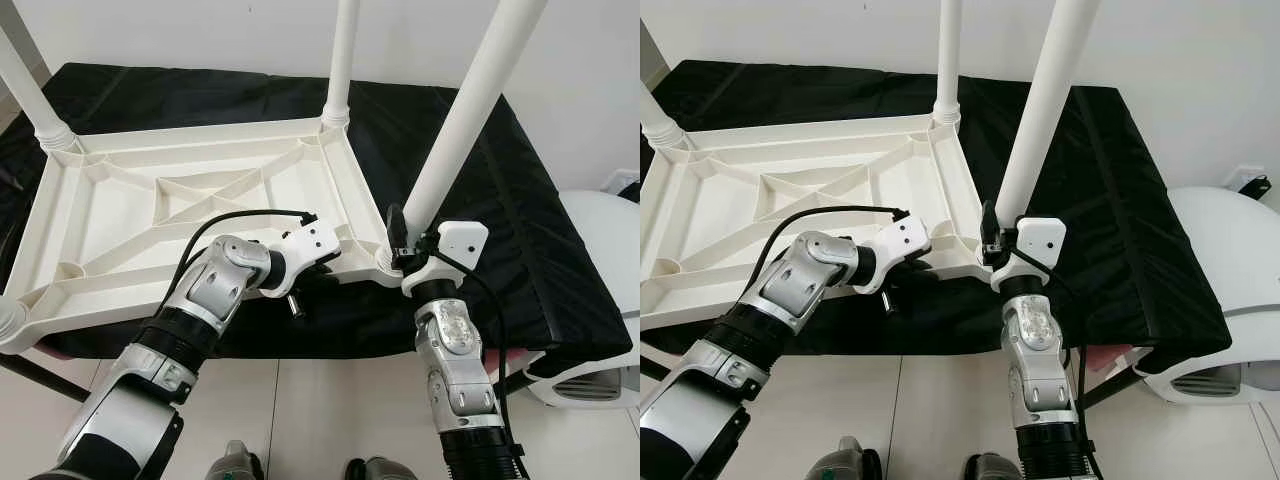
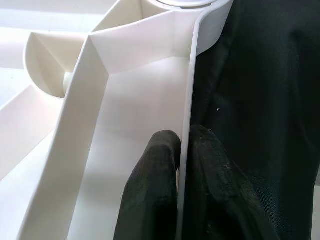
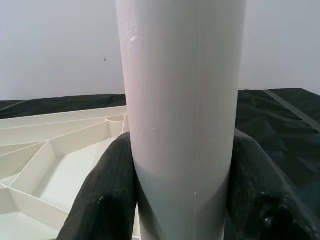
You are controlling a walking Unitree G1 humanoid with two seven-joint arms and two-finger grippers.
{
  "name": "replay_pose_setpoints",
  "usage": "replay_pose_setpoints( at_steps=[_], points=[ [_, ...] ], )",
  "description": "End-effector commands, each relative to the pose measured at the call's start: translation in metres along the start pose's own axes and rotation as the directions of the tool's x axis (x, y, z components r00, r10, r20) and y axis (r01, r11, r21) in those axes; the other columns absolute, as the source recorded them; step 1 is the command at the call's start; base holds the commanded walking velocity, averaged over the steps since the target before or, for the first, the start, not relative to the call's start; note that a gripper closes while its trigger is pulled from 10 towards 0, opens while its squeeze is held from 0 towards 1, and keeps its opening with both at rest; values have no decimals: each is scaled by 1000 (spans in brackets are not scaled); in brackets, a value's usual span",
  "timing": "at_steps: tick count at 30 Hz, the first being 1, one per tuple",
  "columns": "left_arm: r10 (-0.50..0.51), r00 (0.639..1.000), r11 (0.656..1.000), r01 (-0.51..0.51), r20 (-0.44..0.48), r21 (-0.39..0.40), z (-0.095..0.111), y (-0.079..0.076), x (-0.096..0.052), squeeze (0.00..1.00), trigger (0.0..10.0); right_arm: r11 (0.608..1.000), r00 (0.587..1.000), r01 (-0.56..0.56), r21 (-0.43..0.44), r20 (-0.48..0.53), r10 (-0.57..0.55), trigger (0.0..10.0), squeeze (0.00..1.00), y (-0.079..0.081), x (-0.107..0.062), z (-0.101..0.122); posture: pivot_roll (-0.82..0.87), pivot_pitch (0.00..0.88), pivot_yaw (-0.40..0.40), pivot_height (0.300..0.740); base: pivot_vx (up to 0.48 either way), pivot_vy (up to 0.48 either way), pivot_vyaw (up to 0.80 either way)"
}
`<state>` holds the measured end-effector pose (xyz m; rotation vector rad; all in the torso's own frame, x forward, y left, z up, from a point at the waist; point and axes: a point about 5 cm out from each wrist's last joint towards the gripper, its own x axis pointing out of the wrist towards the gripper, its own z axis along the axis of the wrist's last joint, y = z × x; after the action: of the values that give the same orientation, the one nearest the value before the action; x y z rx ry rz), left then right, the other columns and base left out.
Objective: Building children table
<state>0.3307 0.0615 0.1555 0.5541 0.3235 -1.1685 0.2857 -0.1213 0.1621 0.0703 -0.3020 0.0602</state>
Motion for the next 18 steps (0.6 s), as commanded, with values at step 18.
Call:
replay_pose_setpoints(
  at_steps=[18],
  points=[
    [59,987,994,-72,147,87,41,9,-10,0,10000,1000,980,15,14,-199,-11,10000,0,-2,-14,-37,16,89,-3,740,0,0,0]
  ],
)
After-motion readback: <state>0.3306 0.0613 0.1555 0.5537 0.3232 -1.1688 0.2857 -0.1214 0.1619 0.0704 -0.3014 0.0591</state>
